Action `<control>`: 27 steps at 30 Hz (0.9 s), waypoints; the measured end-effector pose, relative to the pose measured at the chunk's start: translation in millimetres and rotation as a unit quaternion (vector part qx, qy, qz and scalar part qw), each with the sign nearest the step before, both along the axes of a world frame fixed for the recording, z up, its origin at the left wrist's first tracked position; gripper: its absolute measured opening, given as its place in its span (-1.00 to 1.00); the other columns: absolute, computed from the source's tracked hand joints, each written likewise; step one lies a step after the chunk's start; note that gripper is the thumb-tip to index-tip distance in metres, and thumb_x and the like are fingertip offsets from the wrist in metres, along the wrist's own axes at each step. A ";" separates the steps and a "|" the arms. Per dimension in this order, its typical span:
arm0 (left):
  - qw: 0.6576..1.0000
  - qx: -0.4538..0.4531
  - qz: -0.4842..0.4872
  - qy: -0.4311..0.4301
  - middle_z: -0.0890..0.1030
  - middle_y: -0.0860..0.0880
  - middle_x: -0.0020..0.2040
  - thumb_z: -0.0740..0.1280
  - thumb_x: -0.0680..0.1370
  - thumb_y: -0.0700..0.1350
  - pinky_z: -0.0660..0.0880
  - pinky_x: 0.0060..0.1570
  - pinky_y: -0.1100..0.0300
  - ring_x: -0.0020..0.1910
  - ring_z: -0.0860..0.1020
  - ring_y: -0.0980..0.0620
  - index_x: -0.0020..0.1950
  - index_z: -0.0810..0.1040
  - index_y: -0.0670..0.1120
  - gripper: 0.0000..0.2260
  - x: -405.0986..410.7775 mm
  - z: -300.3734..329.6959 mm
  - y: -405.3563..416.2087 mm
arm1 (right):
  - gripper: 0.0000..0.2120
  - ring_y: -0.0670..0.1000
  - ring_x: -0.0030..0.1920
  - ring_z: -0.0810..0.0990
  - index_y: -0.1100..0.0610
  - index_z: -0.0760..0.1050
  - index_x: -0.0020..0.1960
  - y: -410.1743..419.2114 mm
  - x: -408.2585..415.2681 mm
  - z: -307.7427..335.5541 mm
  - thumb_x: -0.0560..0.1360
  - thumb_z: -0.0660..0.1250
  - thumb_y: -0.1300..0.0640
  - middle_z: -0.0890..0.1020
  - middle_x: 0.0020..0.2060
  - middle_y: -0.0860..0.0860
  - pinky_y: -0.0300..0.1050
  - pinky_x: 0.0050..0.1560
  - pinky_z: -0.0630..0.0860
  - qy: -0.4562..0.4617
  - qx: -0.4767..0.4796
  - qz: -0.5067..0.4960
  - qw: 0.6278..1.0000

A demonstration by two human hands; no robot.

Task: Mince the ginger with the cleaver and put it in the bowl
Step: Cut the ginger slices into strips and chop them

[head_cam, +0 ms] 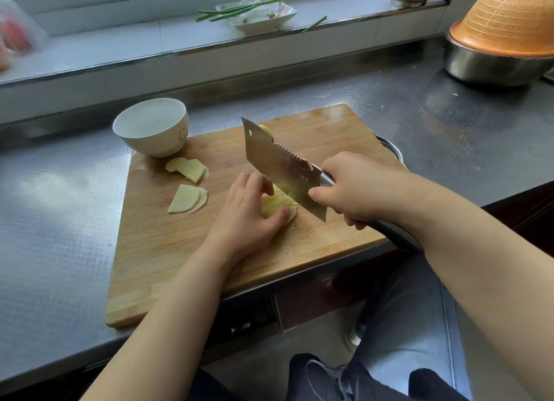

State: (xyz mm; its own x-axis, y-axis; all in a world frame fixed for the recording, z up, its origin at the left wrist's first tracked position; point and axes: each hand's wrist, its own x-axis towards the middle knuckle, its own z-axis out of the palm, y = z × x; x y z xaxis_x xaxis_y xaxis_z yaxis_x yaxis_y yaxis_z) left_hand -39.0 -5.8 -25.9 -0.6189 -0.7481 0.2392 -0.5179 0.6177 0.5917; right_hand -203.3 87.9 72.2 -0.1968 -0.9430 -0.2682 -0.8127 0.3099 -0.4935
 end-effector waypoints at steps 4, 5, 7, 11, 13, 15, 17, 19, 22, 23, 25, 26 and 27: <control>1.000 0.005 -0.018 -0.024 0.37 0.07 0.03 0.38 0.44 0.06 0.36 0.10 0.16 0.06 0.36 0.06 -0.05 0.37 0.02 -0.76 -1.8 -1.3 -3.3 | -0.85 0.05 -0.43 0.58 0.17 0.42 -0.10 -8.3 0.2 2.0 0.61 0.20 0.12 0.62 -0.29 0.17 -0.12 -0.44 0.55 0.013 0.035 0.002 0.999; 0.999 0.001 -0.020 -0.026 0.36 0.08 0.02 0.36 0.44 0.08 0.34 0.10 0.17 0.06 0.36 0.06 -0.06 0.37 0.03 -0.77 -1.9 -2.5 -3.5 | -0.85 0.07 -0.42 0.58 0.19 0.41 -0.09 -10.5 0.2 2.5 0.61 0.19 0.14 0.62 -0.27 0.19 -0.12 -0.44 0.56 0.016 0.045 0.005 0.999; 0.999 -0.012 -0.019 -0.025 0.35 0.08 0.01 0.34 0.44 0.10 0.32 0.10 0.19 0.06 0.35 0.06 -0.07 0.38 0.02 -0.77 -1.7 -4.7 -3.3 | -0.87 0.08 -0.41 0.58 0.21 0.41 -0.06 -13.5 -0.1 2.6 0.60 0.18 0.17 0.63 -0.24 0.21 -0.12 -0.45 0.56 0.022 0.061 0.007 0.998; 0.999 -0.036 -0.007 -0.020 0.36 0.06 0.02 0.37 0.47 0.05 0.35 0.10 0.15 0.05 0.37 0.04 -0.05 0.39 0.00 -0.79 -1.9 -8.4 -1.2 | -0.90 0.10 -0.38 0.62 0.18 0.45 -0.07 -7.9 1.2 -5.9 0.57 0.20 0.17 0.61 -0.28 0.16 -0.09 -0.43 0.60 0.059 0.069 -0.007 0.996; 0.998 -0.055 0.002 -0.024 0.39 0.05 0.02 0.36 0.48 0.08 0.37 0.09 0.12 0.06 0.38 0.02 -0.03 0.41 -0.01 -0.77 -2.2 -10.1 1.2 | -0.90 0.10 -0.36 0.65 0.15 0.45 -0.10 -3.0 -0.5 -11.9 0.56 0.22 0.15 0.61 -0.29 0.13 -0.07 -0.38 0.62 0.058 0.048 -0.029 0.997; 0.998 -0.064 0.011 -0.020 0.39 0.06 0.04 0.29 0.47 0.19 0.34 0.07 0.16 0.06 0.36 0.04 0.01 0.42 0.00 -0.70 -1.2 -10.1 4.7 | -0.92 0.06 -0.41 0.58 0.12 0.42 -0.10 -0.5 -4.1 -15.4 0.56 0.23 0.15 0.57 -0.30 0.11 -0.10 -0.43 0.58 0.019 0.031 -0.055 0.998; 0.997 -0.080 0.022 -0.003 0.39 0.09 0.03 0.25 0.46 0.24 0.25 0.03 0.24 0.05 0.35 0.08 0.02 0.43 0.01 -0.67 1.5 -8.1 7.5 | -0.97 0.04 -0.45 0.51 0.12 0.44 -0.05 0.6 -9.3 -16.6 0.55 0.23 0.17 0.54 -0.32 0.12 -0.08 -0.43 0.57 -0.023 0.016 -0.070 0.997; 0.995 -0.092 0.030 0.004 0.40 0.10 0.02 0.29 0.48 0.17 0.21 -0.01 0.29 0.04 0.35 0.08 0.01 0.44 0.01 -0.73 4.4 -5.0 8.5 | -0.92 0.05 -0.46 0.52 0.13 0.46 0.01 1.2 -14.0 -14.7 0.54 0.23 0.16 0.55 -0.33 0.13 -0.04 -0.38 0.60 -0.028 0.003 -0.070 0.997; 0.997 -0.072 0.010 -0.021 0.38 0.09 0.04 0.36 0.49 0.06 0.22 0.01 0.26 0.06 0.32 0.07 0.00 0.43 0.02 -0.81 5.6 -3.7 8.8 | -0.92 0.02 -0.48 0.51 0.12 0.47 0.02 4.3 -14.4 -3.2 0.55 0.24 0.17 0.56 -0.35 0.14 -0.12 -0.46 0.57 -0.032 -0.023 -0.058 0.998; 0.997 -0.066 0.005 -0.030 0.37 0.09 0.05 0.35 0.49 0.05 0.23 0.03 0.25 0.07 0.30 0.08 0.00 0.42 0.02 -0.81 5.3 -3.9 9.0 | -0.94 0.00 -0.50 0.49 0.10 0.47 0.00 4.8 -12.9 1.5 0.55 0.24 0.18 0.54 -0.37 0.12 -0.15 -0.49 0.54 -0.035 -0.033 -0.048 0.998; 0.996 -0.074 0.003 -0.047 0.35 0.08 0.08 0.35 0.48 0.04 0.19 0.05 0.25 0.09 0.26 0.10 0.00 0.41 0.03 -0.81 4.1 -4.2 9.6 | -0.95 -0.02 -0.53 0.47 0.09 0.48 -0.04 4.9 -8.2 7.6 0.55 0.24 0.19 0.51 -0.40 0.08 -0.18 -0.51 0.52 -0.033 -0.039 -0.027 0.998; 0.995 -0.082 0.004 -0.053 0.36 0.07 0.09 0.35 0.48 0.02 0.19 0.05 0.26 0.10 0.26 0.09 0.00 0.41 0.02 -0.81 3.4 -4.6 9.5 | -0.95 -0.02 -0.52 0.48 0.09 0.48 -0.04 4.0 -5.4 8.7 0.56 0.25 0.19 0.52 -0.39 0.07 -0.18 -0.51 0.53 -0.025 -0.035 -0.019 0.999; 0.995 -0.087 0.005 -0.058 0.37 0.06 0.10 0.35 0.48 0.01 0.19 0.07 0.25 0.11 0.27 0.08 0.00 0.41 0.02 -0.81 2.6 -5.1 9.2 | -0.96 -0.02 -0.50 0.50 0.09 0.48 -0.02 3.1 -2.4 8.9 0.56 0.25 0.17 0.53 -0.38 0.06 -0.17 -0.49 0.55 -0.012 -0.027 -0.013 0.999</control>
